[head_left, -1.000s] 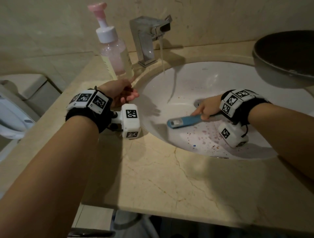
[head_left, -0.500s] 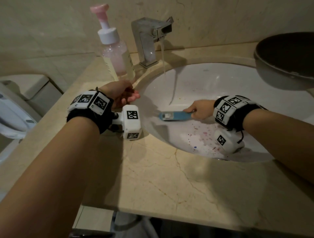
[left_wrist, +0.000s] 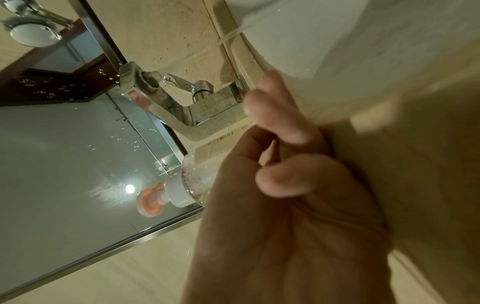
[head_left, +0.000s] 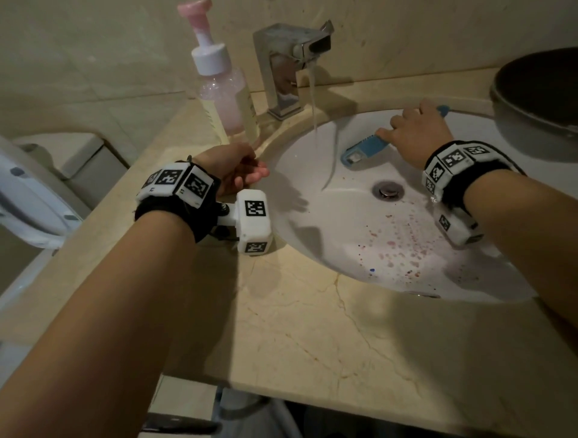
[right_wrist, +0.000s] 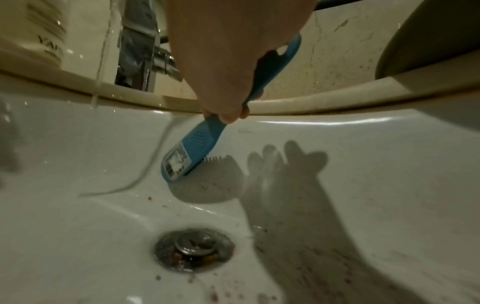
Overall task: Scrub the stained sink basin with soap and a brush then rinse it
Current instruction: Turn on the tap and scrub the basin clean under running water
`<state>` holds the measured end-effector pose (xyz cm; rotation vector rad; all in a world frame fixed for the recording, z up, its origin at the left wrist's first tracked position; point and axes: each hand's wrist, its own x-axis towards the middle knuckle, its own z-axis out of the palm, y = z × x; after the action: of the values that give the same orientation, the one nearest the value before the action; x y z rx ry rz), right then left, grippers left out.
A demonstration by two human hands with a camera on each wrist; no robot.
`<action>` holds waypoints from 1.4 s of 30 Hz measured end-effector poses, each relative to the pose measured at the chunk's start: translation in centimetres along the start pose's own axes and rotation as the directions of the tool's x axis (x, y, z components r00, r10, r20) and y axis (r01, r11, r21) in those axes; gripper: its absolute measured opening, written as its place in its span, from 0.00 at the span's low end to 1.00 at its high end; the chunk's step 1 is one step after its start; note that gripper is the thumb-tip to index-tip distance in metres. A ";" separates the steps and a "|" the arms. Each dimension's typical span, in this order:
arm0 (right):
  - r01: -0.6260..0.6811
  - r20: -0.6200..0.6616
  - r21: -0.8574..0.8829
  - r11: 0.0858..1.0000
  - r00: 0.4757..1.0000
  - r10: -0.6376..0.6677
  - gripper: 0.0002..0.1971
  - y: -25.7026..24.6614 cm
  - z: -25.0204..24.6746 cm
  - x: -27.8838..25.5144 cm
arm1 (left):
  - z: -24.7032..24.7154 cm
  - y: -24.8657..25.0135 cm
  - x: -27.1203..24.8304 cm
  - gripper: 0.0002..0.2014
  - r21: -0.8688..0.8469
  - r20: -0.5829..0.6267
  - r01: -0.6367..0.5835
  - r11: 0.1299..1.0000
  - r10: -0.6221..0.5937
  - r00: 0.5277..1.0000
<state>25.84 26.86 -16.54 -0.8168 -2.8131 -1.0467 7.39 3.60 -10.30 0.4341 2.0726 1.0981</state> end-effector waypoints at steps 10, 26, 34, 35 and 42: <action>0.022 0.050 0.087 0.996 0.998 -0.027 0.10 -1.6 -1.6 0.1 | 0.0 0.0 -0.2 0.17 -0.017 0.016 0.000 1.000 0.001 1.000; -0.117 0.017 0.240 0.964 0.993 0.116 0.18 -0.8 -1.1 0.0 | 0.0 0.1 -0.1 0.18 -0.018 0.021 -0.003 1.000 0.004 1.000; -0.177 0.355 0.128 0.976 0.927 0.121 0.10 -0.4 -0.3 -1.1 | 0.0 0.1 0.0 0.17 -0.020 0.024 0.000 1.000 0.000 1.000; -0.159 0.375 0.112 0.981 0.921 0.106 0.09 -0.4 -0.2 -1.3 | 0.1 0.1 -0.1 0.18 -0.018 0.024 -0.002 1.000 0.003 1.000; -0.120 0.035 0.255 0.960 0.993 0.115 0.17 -0.4 -0.7 0.3 | 0.0 0.1 -0.2 0.16 -0.008 0.022 -0.003 1.000 0.003 1.000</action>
<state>25.32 26.27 -16.15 -0.9527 -2.7936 -0.6436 7.53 3.56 -10.14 0.4433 2.0487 1.0983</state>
